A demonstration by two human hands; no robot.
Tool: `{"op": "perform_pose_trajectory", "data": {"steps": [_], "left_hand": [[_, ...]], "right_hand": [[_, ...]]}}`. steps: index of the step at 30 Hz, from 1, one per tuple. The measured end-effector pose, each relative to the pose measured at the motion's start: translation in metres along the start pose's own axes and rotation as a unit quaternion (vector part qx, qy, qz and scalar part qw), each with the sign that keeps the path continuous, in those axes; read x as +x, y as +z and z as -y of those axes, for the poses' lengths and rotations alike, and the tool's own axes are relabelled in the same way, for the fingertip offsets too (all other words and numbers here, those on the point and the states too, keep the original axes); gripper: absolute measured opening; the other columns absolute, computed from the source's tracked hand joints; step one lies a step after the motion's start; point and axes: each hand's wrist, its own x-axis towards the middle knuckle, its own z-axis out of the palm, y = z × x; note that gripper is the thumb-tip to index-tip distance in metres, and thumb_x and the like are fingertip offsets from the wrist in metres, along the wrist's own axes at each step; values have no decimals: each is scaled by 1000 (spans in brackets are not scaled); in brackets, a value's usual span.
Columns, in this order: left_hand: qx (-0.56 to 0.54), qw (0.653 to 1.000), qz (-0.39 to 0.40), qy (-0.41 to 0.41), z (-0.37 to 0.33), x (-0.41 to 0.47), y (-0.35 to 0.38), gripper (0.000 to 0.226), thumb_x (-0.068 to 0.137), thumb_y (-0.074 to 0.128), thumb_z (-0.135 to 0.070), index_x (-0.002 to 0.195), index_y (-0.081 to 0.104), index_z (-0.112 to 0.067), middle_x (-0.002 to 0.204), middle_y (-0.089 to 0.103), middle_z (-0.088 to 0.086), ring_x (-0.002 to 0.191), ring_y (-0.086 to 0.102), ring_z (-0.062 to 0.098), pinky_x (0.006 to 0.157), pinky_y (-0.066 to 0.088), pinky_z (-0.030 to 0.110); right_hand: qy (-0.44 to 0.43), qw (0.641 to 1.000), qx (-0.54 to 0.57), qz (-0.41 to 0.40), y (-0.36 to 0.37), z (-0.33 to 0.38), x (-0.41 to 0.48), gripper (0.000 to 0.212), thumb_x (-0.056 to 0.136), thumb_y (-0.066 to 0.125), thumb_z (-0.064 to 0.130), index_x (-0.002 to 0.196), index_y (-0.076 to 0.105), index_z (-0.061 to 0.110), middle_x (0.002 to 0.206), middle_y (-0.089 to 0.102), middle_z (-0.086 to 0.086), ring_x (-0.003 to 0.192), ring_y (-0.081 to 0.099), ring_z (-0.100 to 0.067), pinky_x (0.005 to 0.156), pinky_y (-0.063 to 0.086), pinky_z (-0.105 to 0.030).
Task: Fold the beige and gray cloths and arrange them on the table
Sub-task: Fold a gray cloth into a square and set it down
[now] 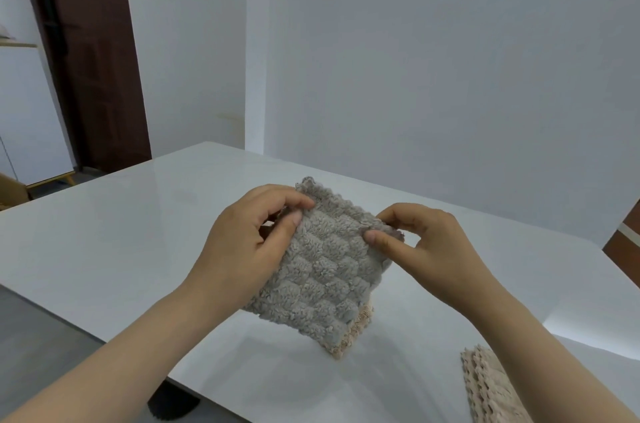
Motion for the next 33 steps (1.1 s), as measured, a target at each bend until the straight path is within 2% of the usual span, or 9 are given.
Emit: {"op": "perform_pose_trajectory", "data": {"steps": [2,5,13,17,21,23,26,29,33], "left_hand": [[28,999,35,26,3,0,-3,23,90,56,-26,110,63,-36,113,56,-27,106,52,-6,81,39,2],[63,993,81,52,9,0,-6,34,90,48,-43,124,50,-43,131,38,-34,120,42,-11,86,39,5],[65,993,72,73,12,1,-7,45,90,48,-44,134,43,-38,138,31,-33,128,29,-18,97,25,-2],[65,995,53,49,16,3,-11,47,89,49,-39,135,44,-31,139,38,-21,126,30,-18,96,24,-4],[55,997,54,19,21,3,-14,52,87,50,-42,137,42,-31,141,37,-21,124,30,-21,94,23,-6],[44,997,59,3,22,2,-14,58,84,53,-48,138,39,-34,141,35,-25,126,30,-19,94,24,-5],[37,996,72,-28,23,1,-14,77,74,63,-61,141,33,-40,144,28,-32,129,29,-16,99,27,5],[47,992,105,-45,23,0,-16,100,56,69,-69,143,27,-44,147,20,-34,133,26,-12,108,29,18],[57,986,147,-56,22,-1,-21,116,49,87,-52,145,22,-46,146,13,-38,130,27,-15,111,31,24]], "right_hand": [[21,997,69,-18,0,1,0,10,82,74,31,80,67,23,80,69,5,77,66,-20,71,55,-38],[73,981,170,-51,2,1,-2,21,80,76,25,96,63,31,89,61,8,66,59,-29,58,47,-28],[142,949,279,17,24,4,-13,82,75,70,38,144,27,38,125,59,3,93,70,-5,80,55,-24],[71,974,198,85,31,5,-27,96,83,69,37,139,-4,65,130,49,8,91,70,-14,85,57,-35],[23,975,194,106,33,9,-34,82,90,64,26,140,11,64,120,56,12,78,66,-16,78,54,-25],[26,974,202,103,34,8,-33,70,91,64,27,138,26,62,108,64,7,81,65,-28,78,55,-33],[36,964,244,98,35,4,-30,58,86,66,26,134,43,50,128,58,-3,94,69,-24,84,57,-45],[54,951,287,101,35,1,-27,60,82,70,21,132,48,46,131,58,-7,103,68,-24,87,56,-47],[72,948,287,120,32,-6,-25,72,72,80,25,131,47,49,132,57,-7,105,68,-26,90,55,-47]]}}
